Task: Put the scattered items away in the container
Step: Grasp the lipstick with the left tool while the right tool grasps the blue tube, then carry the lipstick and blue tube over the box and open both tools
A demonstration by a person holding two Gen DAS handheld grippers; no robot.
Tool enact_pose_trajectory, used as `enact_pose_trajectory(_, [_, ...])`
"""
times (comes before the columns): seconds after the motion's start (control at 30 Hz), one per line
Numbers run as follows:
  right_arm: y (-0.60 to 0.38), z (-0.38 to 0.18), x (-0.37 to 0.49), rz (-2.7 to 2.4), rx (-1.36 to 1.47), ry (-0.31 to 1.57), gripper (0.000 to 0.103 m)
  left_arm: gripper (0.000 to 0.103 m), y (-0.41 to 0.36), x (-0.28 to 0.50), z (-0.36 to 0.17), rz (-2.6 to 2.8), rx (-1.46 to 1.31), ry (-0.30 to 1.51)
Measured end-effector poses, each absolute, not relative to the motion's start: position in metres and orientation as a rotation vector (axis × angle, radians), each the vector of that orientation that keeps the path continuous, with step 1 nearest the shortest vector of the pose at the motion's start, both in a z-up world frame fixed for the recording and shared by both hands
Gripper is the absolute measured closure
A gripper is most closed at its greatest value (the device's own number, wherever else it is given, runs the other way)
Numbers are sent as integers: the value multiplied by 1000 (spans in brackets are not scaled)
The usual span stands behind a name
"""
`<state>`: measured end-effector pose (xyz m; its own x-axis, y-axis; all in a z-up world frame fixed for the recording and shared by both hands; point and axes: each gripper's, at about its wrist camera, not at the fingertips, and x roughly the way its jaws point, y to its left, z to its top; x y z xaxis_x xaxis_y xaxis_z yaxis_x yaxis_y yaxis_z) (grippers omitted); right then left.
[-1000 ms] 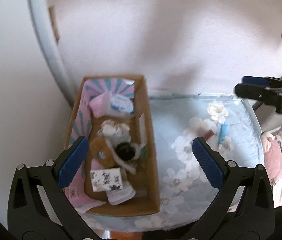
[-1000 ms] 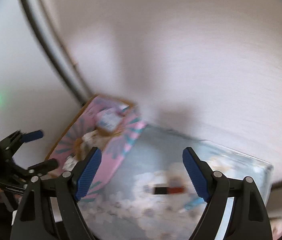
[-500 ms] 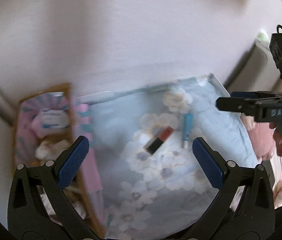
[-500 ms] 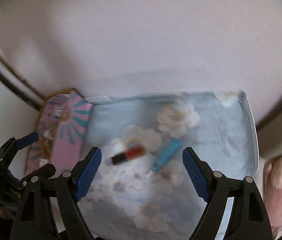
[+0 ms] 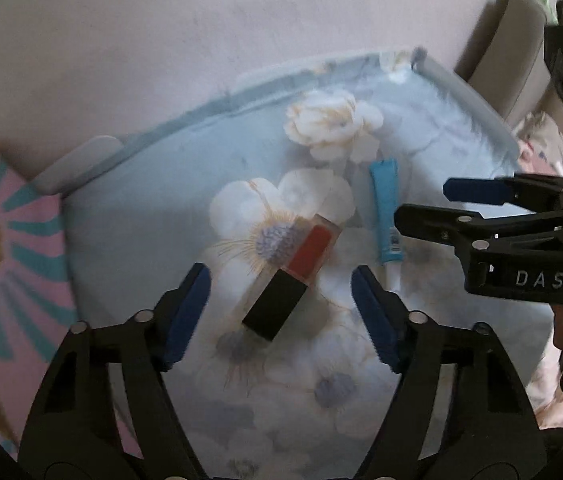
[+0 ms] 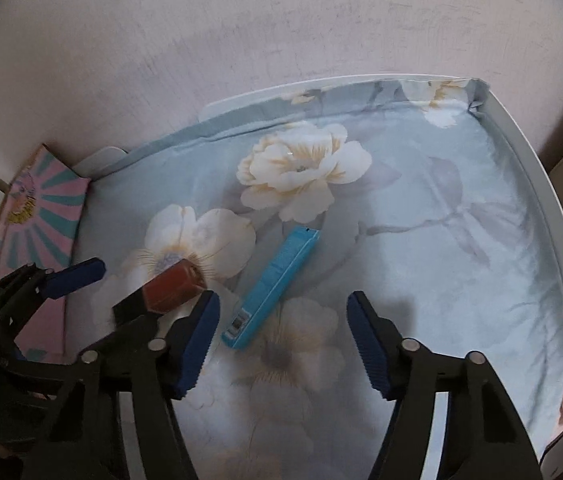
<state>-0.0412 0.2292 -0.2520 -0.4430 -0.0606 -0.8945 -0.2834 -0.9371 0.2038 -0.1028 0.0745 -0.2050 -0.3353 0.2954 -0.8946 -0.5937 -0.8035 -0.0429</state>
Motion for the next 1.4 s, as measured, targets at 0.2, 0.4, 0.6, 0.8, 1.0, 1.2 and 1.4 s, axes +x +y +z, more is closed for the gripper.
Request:
enact_pose_trajectory(0.2, [220,-263,-51,2534,-1586,453,70,54,82,-110,-223,2114,-1367,441])
enact_pose_trajectory(0.4, [210,-263,-52,2566,-1569,377,86,79,85,-104,-228,2088,-1332,501])
enact_pose_trajectory(0.6, [207,-257,-50,2612,-1556,372,88,85,83,-104,-226,2081,-1335,469])
enact_pose_trajectory(0.8, [208,-240,-40,2640,-1531,388,88,85,76,-105,-210,2095,-1334,395])
enact_pose_trajectory(1.0, [204,-206,-43,2691,-1501,347,88,85,63,-103,-170,2131,-1318,323])
enact_pose_trajectory(1.2, [194,-155,-45,2774,-1459,260,88,85,42,-95,-119,2200,-1257,275])
enact_pose_trajectory(1.4, [167,-107,-52,2897,-1435,173,88,85,12,-84,-74,2302,-1207,231])
